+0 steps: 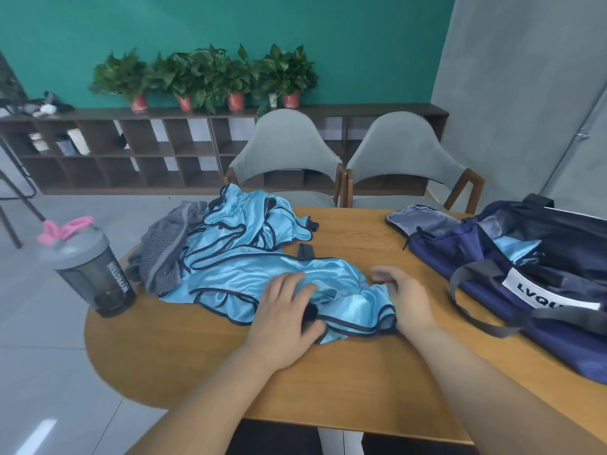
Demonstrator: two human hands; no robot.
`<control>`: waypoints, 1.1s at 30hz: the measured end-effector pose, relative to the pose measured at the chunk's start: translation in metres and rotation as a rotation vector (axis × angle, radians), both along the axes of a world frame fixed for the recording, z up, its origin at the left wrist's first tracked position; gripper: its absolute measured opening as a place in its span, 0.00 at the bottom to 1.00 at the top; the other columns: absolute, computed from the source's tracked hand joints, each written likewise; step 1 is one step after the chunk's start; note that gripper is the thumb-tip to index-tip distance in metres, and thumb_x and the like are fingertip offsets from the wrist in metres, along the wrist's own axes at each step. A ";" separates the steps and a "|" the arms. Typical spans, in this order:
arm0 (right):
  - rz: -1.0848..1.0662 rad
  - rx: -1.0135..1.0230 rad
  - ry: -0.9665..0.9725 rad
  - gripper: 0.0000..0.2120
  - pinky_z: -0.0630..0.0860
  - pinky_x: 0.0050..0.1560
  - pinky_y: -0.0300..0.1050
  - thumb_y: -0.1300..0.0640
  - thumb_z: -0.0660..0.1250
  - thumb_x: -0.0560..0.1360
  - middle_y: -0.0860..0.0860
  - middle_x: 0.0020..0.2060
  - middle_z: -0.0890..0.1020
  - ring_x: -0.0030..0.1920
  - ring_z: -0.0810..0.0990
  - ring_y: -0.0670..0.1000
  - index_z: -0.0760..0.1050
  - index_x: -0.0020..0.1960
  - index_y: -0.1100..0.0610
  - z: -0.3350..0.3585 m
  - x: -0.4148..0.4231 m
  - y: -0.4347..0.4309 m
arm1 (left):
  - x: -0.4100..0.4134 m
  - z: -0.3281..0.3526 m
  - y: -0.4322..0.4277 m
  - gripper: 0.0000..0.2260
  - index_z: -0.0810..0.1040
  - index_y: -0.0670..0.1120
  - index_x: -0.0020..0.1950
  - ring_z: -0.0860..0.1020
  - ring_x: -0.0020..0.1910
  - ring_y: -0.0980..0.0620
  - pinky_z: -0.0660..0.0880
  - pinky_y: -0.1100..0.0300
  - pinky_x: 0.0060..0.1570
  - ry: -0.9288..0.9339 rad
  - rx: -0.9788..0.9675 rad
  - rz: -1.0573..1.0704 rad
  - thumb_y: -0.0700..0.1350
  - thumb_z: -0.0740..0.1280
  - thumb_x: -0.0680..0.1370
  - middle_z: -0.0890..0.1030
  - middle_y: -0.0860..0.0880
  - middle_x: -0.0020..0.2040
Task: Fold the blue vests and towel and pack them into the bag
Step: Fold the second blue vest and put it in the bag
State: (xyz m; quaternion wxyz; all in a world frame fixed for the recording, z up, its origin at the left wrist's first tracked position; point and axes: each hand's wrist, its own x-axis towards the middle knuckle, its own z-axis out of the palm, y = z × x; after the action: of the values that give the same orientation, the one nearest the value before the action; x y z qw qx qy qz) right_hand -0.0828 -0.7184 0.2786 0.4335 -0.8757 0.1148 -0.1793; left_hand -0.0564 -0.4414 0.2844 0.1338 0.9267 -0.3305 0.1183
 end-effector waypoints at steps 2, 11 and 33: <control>-0.032 0.110 0.004 0.15 0.76 0.58 0.45 0.60 0.62 0.83 0.41 0.55 0.84 0.58 0.82 0.46 0.80 0.61 0.42 0.011 0.002 0.016 | -0.001 0.000 0.012 0.36 0.61 0.55 0.82 0.53 0.81 0.48 0.53 0.48 0.82 0.127 0.132 -0.020 0.72 0.55 0.79 0.59 0.53 0.81; 0.370 -0.676 0.223 0.30 0.68 0.72 0.54 0.39 0.66 0.79 0.43 0.75 0.70 0.73 0.67 0.54 0.64 0.79 0.41 0.034 0.042 0.062 | -0.030 0.010 -0.006 0.36 0.71 0.47 0.75 0.65 0.74 0.48 0.63 0.52 0.77 0.095 0.149 -0.403 0.73 0.61 0.79 0.68 0.49 0.73; 0.208 0.839 -0.063 0.04 0.74 0.55 0.58 0.63 0.70 0.74 0.61 0.48 0.79 0.50 0.78 0.61 0.79 0.49 0.59 0.086 0.017 -0.013 | 0.015 0.037 -0.072 0.26 0.67 0.51 0.81 0.75 0.69 0.52 0.71 0.53 0.73 0.992 -0.868 0.256 0.58 0.63 0.85 0.75 0.52 0.74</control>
State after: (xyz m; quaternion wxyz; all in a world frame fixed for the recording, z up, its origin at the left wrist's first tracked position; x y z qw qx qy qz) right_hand -0.0656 -0.7319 0.3643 0.7709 -0.6247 0.0756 -0.0992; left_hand -0.0417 -0.5135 0.3215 0.6153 0.7654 -0.0396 -0.1843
